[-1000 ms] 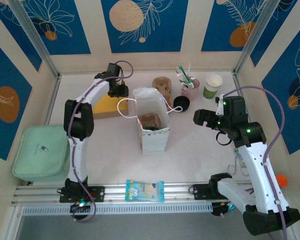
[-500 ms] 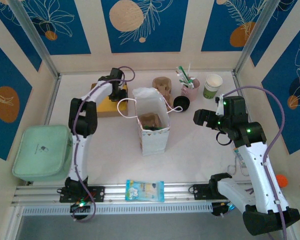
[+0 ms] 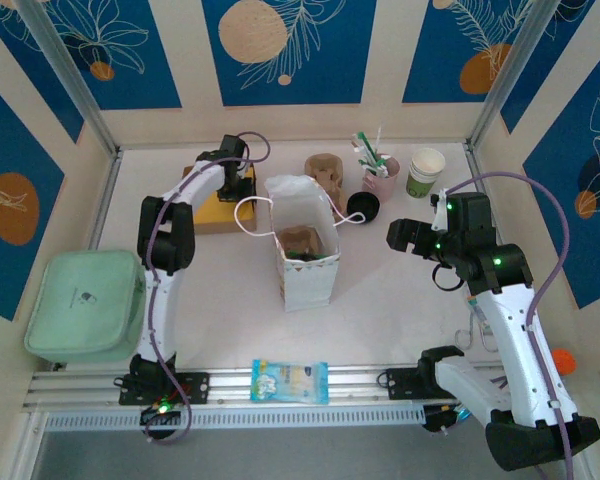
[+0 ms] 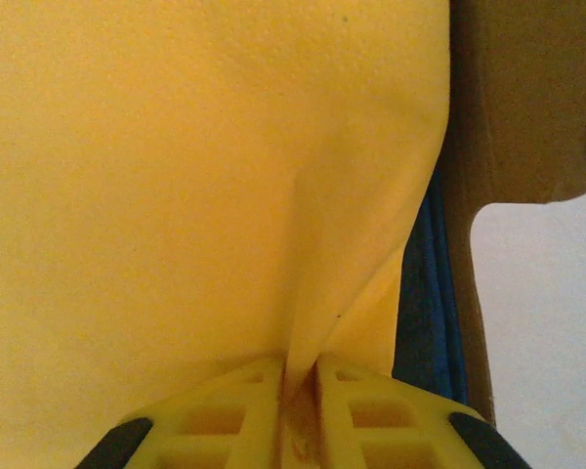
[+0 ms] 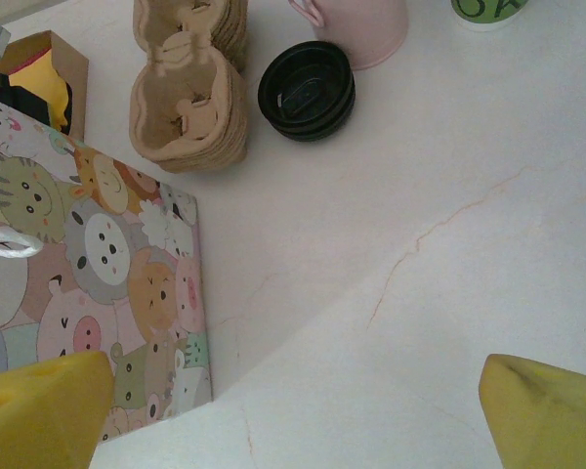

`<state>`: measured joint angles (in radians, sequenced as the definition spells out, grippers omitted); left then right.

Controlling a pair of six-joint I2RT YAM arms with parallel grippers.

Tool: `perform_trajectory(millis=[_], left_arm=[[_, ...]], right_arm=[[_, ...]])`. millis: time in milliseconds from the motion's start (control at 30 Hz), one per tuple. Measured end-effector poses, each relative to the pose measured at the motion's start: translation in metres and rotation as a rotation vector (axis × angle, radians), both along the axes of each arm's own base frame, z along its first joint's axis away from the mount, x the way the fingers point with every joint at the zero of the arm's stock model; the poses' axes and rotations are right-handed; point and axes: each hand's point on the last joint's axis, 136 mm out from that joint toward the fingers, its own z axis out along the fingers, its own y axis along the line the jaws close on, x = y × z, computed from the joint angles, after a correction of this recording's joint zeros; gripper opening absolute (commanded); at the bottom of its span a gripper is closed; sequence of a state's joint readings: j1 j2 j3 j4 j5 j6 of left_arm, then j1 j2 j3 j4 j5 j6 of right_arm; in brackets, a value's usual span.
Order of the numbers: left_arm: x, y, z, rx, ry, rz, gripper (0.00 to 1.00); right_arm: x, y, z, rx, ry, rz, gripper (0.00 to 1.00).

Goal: Pack the takeout coffee

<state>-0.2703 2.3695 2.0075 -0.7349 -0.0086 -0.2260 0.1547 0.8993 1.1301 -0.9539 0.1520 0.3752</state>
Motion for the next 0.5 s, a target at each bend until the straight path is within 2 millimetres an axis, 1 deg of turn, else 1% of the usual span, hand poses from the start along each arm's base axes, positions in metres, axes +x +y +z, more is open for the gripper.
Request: perform_trajectory(millis=[300, 500], left_arm=[[-0.003, 0.001, 0.004, 0.003, 0.005, 0.0, 0.16], [-0.003, 0.002, 0.014, 0.003, -0.006, 0.001, 0.16]], right_arm=[[-0.002, 0.0, 0.003, 0.002, -0.012, 0.0, 0.97], [-0.002, 0.0, 0.003, 0.005, -0.014, 0.002, 0.97]])
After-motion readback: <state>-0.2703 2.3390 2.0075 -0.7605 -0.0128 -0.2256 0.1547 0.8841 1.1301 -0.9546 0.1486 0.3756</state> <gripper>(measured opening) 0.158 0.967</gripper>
